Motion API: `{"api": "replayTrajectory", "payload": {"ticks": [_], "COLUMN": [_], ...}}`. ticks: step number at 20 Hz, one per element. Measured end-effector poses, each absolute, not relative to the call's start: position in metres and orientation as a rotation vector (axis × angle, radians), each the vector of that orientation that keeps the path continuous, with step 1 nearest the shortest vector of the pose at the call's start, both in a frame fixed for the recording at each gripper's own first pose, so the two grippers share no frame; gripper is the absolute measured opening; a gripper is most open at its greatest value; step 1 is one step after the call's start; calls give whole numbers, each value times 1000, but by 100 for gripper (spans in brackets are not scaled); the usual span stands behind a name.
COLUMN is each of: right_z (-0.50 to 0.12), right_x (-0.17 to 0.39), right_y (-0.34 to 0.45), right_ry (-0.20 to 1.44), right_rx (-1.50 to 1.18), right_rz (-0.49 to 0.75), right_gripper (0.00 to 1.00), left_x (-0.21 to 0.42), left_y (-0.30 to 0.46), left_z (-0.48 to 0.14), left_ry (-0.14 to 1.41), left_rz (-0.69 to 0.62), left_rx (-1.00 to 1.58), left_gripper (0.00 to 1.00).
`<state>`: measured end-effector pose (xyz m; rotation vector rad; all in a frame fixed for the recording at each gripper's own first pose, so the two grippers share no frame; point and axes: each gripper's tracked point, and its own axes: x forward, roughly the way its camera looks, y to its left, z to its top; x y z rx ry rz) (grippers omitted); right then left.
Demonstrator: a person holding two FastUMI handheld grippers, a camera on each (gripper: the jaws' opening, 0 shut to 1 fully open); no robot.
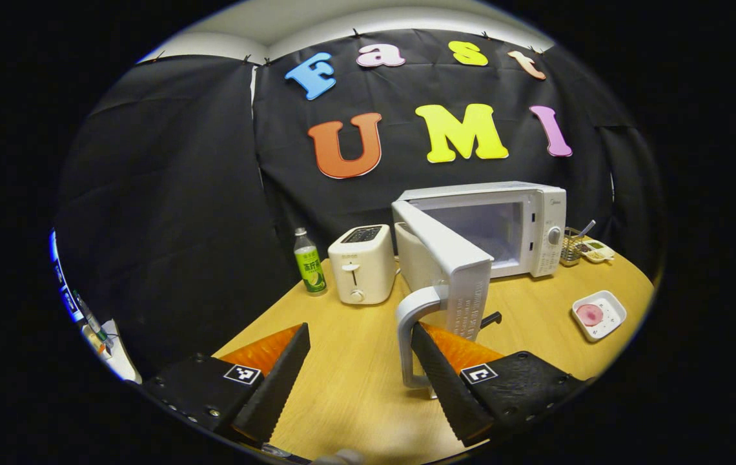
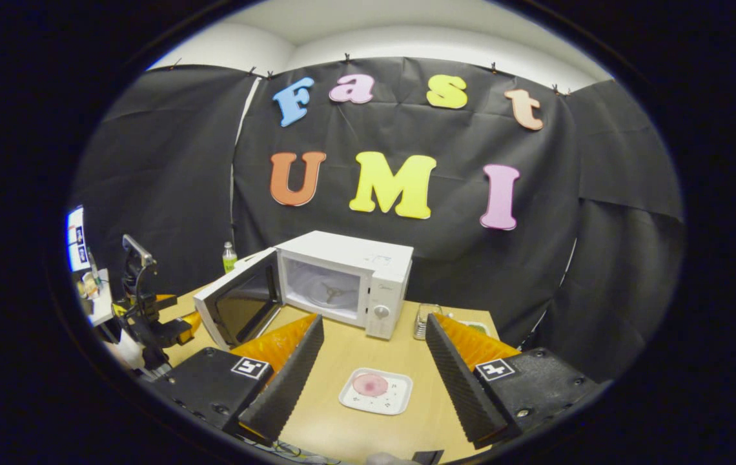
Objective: Open the microwave oven with the left hand, put the food in, and close the microwave oven.
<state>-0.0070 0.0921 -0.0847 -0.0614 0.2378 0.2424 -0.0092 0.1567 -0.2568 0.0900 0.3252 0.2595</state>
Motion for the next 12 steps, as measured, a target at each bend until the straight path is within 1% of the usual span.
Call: {"api": "replayTrajectory", "payload": {"ticks": [1,6,11,12], "right_z": [-92,-141,-213,-230], "right_x": [-2,27,55,59], "right_y": [95,87,62,58], "right_ry": [247,329,459,494], "right_rx": [-57,-35,-20,-17], "right_rz": [244,208,167,170], "right_gripper": [100,100,100,96], "left_x": [-10,-22,-32,-32], "left_y": [167,228,238,234], "left_z": [-257,-254,-242,-239], "left_ry": [327,339,331,331], "left_rz": [280,399,409,406], "left_rx": [89,84,123,124], "left_gripper": [96,96,96,96]}}
